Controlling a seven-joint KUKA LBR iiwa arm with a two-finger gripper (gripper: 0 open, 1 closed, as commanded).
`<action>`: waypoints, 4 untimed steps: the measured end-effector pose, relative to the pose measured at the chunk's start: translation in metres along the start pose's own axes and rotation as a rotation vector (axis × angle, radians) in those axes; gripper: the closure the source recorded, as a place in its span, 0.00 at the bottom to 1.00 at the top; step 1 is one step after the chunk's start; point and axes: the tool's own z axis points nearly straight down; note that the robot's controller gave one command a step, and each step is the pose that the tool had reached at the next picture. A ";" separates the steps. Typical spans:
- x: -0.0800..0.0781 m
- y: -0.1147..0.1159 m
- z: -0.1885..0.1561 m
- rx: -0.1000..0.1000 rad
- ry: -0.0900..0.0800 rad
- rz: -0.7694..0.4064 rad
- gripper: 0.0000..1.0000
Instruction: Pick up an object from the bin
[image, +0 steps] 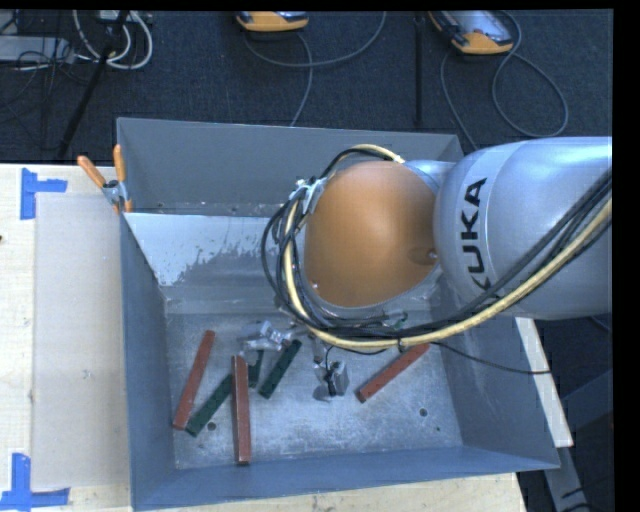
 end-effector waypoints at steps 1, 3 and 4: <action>-0.032 -0.079 0.101 -0.001 0.002 0.050 0.00; -0.035 -0.073 0.131 -0.002 0.000 -0.244 1.00; -0.016 -0.071 -0.012 0.007 -0.004 -0.235 1.00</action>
Offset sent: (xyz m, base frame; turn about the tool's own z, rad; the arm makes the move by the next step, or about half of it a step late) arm 0.0837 -0.0140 -0.0956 0.0449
